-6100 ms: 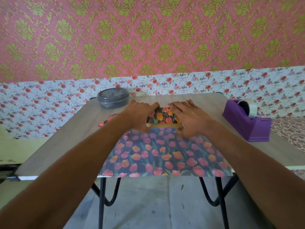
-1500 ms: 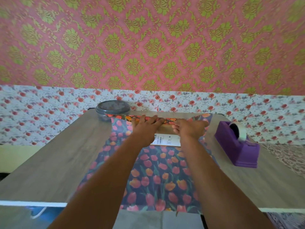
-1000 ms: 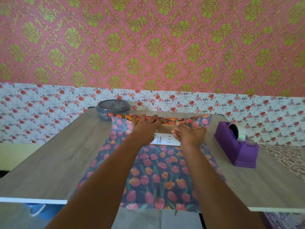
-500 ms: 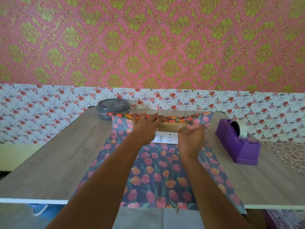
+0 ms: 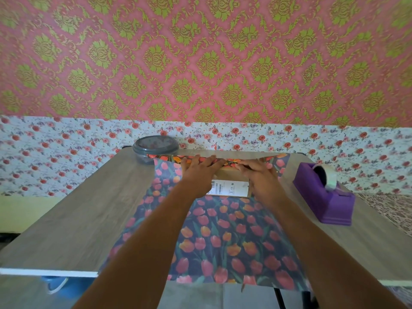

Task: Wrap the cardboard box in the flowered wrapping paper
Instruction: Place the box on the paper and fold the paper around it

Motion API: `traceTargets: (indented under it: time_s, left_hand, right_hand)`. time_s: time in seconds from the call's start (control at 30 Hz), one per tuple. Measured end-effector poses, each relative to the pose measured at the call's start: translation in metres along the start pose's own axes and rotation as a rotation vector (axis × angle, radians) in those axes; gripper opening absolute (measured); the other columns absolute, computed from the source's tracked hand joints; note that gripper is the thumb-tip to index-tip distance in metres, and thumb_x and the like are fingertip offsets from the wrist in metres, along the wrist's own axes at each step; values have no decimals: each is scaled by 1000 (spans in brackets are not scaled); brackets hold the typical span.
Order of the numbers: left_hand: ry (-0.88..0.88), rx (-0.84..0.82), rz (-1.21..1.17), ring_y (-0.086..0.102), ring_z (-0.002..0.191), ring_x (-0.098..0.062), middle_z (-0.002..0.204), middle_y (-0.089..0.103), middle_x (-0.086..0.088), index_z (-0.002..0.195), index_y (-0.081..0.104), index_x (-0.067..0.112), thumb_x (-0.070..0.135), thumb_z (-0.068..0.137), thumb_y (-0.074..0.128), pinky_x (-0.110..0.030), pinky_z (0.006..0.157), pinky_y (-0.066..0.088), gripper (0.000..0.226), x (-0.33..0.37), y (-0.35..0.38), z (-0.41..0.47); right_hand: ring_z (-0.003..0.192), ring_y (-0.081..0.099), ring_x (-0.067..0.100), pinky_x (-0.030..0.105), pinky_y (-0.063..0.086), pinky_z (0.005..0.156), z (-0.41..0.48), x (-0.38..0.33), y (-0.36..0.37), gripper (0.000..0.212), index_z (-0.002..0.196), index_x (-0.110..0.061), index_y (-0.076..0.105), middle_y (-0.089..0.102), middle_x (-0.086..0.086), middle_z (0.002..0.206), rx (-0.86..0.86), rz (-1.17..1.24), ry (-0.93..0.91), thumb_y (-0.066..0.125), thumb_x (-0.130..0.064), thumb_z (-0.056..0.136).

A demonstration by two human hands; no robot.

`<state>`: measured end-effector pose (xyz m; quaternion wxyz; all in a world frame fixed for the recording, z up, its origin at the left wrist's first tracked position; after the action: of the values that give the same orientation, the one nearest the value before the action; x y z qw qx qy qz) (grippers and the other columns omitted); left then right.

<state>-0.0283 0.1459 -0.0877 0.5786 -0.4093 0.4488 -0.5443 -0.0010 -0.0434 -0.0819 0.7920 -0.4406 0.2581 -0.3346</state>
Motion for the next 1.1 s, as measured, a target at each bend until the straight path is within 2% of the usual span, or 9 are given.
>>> traceTargets:
  time_s: [0.23, 0.37, 0.43, 0.57, 0.7, 0.77, 0.83, 0.9, 1.1]
  left_hand:
    - [-46, 39, 13, 11, 151, -47, 167, 17, -6, 155, 10, 51, 24, 102, 54, -68, 117, 12, 74, 1, -4, -4]
    - [-122, 176, 31, 25, 145, -49, 155, 35, -23, 154, 32, 27, 50, 101, 51, -59, 120, 24, 61, -8, -3, -18]
    - [-123, 208, 74, 30, 144, -47, 154, 36, -25, 153, 34, 18, 55, 101, 47, -56, 120, 26, 66, -10, 1, -23]
    - [-145, 183, 44, 27, 147, -46, 157, 32, -25, 153, 33, 19, 54, 101, 47, -56, 121, 21, 64, -7, -2, -23]
    - [-191, 94, 5, 16, 150, -44, 162, 23, -19, 156, 26, 26, 49, 103, 45, -65, 119, 13, 60, -6, -7, -20]
    - [-188, 68, -7, 15, 150, -45, 163, 21, -20, 157, 23, 27, 43, 104, 47, -61, 121, 17, 60, -6, -8, -20]
    - [-172, 56, -14, 17, 149, -46, 163, 21, -21, 157, 23, 28, 36, 104, 49, -59, 121, 21, 59, -8, -9, -20]
    - [-170, 49, -27, 17, 148, -47, 162, 20, -23, 157, 24, 29, 31, 104, 51, -59, 120, 24, 60, -8, -11, -20]
    - [-252, 62, 30, 21, 146, -54, 157, 19, -37, 158, 21, 33, 23, 106, 46, -57, 118, 29, 59, -1, -13, -27]
  right_hand:
    - [146, 32, 17, 41, 37, 109, -3, -5, -5, 61, 156, -25, 40, 40, -11, 160, 1, -261, 49, 56, -16, 98]
    - [142, 40, 21, 40, 38, 105, -10, -4, -9, 62, 152, -19, 47, 51, -6, 154, 17, -271, 49, 61, -10, 93]
    - [131, 55, 29, 43, 49, 100, -13, -9, -13, 54, 136, -6, 64, 65, 7, 138, 97, -223, 7, 68, 3, 83]
    - [87, 75, 36, 44, 63, 63, -22, -18, -22, 40, 83, 5, 78, 77, 17, 97, 228, -313, -130, 85, 17, 45]
    - [109, 71, 36, 47, 61, 82, -31, -13, -24, 29, 92, 4, 77, 72, 20, 121, 95, -265, -157, 80, 10, 63]
    - [107, 70, 35, 44, 60, 85, -38, -2, -35, 28, 104, 2, 75, 70, 18, 121, 143, -188, -66, 75, 5, 76]
    - [91, 71, 39, 46, 61, 75, -50, 13, -55, 21, 100, 3, 75, 72, 20, 105, 353, -85, 75, 77, 0, 80]
    - [93, 65, 41, 47, 56, 79, -66, 34, -74, 16, 99, 1, 74, 69, 18, 102, 496, -53, 277, 72, -7, 86]
    - [127, 41, 44, 59, 37, 100, -120, 112, -93, 43, 119, -10, 61, 48, 23, 130, 361, 73, 1000, 76, -31, 84]
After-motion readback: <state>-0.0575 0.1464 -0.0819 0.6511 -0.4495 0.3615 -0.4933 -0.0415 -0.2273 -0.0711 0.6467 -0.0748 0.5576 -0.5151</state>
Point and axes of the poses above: each hand's wrist, its own z-axis towards the middle knuckle, its own y-axis out of the palm, x = y × z, the point moved 5 cm from there along z, towards the middle knuckle
